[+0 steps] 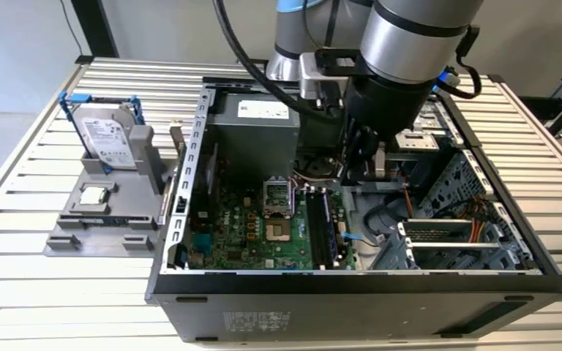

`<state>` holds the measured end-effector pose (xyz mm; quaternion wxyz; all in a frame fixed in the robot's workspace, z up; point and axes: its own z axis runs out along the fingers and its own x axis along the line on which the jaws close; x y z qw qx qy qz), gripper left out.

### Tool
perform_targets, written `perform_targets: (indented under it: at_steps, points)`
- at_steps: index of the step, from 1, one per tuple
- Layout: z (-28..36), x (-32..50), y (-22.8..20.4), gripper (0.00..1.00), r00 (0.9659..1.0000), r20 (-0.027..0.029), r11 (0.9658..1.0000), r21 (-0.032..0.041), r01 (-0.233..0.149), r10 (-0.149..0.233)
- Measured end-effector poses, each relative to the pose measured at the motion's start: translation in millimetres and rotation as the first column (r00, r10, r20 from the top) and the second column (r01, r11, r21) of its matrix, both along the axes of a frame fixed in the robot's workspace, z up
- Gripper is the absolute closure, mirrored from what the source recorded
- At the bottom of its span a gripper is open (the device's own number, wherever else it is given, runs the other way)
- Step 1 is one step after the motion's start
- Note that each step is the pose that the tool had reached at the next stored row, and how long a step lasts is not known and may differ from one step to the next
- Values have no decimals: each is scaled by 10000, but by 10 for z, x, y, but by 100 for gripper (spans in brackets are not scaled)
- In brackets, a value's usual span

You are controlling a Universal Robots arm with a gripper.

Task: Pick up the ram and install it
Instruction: 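Press down the ram until it locks into place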

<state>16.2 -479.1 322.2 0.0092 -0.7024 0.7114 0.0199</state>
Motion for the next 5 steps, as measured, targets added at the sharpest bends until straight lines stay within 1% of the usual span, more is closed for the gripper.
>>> perform_targets:
  at_steps: [5]
  points:
    - [10, 0, 0, 100, 10000, -1, 10000, -3, 0, 0]
